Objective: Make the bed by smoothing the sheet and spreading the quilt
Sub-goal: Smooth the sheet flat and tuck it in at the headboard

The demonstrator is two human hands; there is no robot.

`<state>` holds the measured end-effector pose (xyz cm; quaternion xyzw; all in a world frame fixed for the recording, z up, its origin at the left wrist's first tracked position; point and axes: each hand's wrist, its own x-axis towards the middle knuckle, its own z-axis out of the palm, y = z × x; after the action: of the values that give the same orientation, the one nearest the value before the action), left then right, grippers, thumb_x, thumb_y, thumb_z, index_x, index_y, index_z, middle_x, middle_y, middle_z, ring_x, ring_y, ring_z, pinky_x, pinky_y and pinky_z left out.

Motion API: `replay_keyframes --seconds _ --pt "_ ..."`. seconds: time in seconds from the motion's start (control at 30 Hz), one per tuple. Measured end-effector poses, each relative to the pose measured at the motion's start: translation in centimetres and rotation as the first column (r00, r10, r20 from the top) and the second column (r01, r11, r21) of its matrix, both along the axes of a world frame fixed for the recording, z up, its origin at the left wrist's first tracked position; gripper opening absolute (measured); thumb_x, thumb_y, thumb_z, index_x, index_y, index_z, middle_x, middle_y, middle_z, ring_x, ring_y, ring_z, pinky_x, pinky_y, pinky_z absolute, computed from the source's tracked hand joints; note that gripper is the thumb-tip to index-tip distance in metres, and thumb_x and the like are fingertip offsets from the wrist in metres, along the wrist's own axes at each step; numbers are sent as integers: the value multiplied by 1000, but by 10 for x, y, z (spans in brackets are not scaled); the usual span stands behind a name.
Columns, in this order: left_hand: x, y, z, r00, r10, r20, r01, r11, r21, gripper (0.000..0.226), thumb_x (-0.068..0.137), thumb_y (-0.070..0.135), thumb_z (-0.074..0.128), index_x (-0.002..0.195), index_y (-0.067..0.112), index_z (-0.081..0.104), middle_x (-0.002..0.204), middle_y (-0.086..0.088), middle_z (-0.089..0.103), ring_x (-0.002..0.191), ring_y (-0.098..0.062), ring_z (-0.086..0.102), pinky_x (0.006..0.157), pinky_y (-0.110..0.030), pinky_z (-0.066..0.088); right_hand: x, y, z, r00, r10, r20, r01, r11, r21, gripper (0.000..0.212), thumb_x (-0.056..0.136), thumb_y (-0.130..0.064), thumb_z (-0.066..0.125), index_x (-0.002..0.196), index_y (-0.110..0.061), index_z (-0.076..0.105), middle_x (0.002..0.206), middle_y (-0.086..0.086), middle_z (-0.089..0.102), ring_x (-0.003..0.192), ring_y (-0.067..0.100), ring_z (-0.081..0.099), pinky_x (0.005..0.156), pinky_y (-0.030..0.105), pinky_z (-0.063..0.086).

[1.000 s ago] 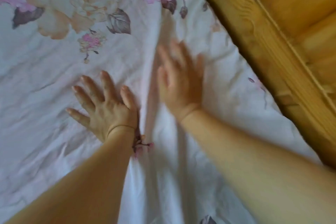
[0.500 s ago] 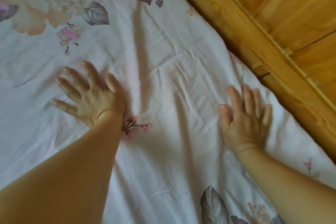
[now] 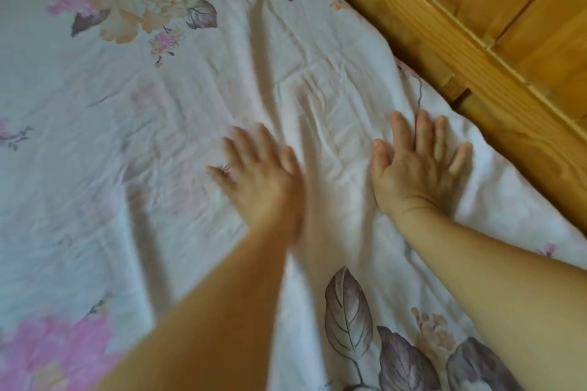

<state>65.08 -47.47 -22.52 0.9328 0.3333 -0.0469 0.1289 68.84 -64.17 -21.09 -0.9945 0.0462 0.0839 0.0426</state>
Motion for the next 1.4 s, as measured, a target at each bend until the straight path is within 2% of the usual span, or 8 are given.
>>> replay_keyframes --seconds 0.17,0.3,0.57,0.8,0.93,1.07,1.17,1.4 --pt "-71 -104 19 962 -268 -41 250 936 -247 58 96 46 18 150 35 1 159 2 -16 145 -19 -21 110 -53 -21 6 -6 3 992 123 21 -125 977 172 58 94 -58 24 149 -39 17 161 -4 4 148 18 -5 117 50 -7" --pt "-84 -107 15 940 -339 -32 328 926 -189 68 93 56 31 150 38 -2 159 4 -16 144 -19 -22 113 -52 -19 -32 -69 2 938 341 69 -348 907 237 54 96 -49 36 147 -34 29 159 -3 16 147 18 9 119 40 5" --pt "-91 -171 27 952 -278 -129 247 945 -212 79 90 66 25 149 31 -13 154 -3 -29 140 -25 -31 106 -59 -22 -77 -189 27 978 137 -157 -119 986 119 53 102 -25 27 152 -18 11 160 6 12 141 32 25 111 44 28" --pt "-167 -241 46 891 -436 -127 345 832 -435 70 95 51 36 150 37 -6 155 3 -27 140 -21 -31 109 -49 -24 -188 -219 28 863 505 -2 -500 855 140 53 68 -4 64 121 -6 63 127 23 57 117 46 54 90 55 48" --pt "-213 -270 64 842 -489 -227 318 791 -522 74 94 47 42 149 38 -6 153 5 -31 139 -20 -34 108 -52 -22 -208 -241 52 786 602 -137 -597 798 84 64 88 -2 48 148 -17 32 154 10 29 142 30 27 111 42 32" --pt "-231 -287 76 871 -430 -240 291 843 -453 65 92 18 49 149 28 17 159 -1 -1 146 -28 -5 114 -59 9 -190 -241 70 685 691 -232 -722 687 -82 52 94 -5 35 144 -19 31 139 4 42 128 25 40 98 34 39" --pt "-234 -296 83 925 -314 -216 253 930 -266 40 89 -1 44 127 10 43 132 -12 39 125 -31 35 100 -43 40 -178 -234 73 627 750 -212 -778 614 -130 42 95 -3 34 135 -14 40 126 6 51 119 26 47 92 33 41" --pt "-219 -334 86 916 -353 -193 291 912 -288 32 88 -6 39 118 -1 49 119 -20 56 111 -35 53 87 -38 44 -163 -256 72 675 649 -352 -735 550 -397 35 95 -3 38 126 -9 53 124 12 53 114 30 51 90 34 45"
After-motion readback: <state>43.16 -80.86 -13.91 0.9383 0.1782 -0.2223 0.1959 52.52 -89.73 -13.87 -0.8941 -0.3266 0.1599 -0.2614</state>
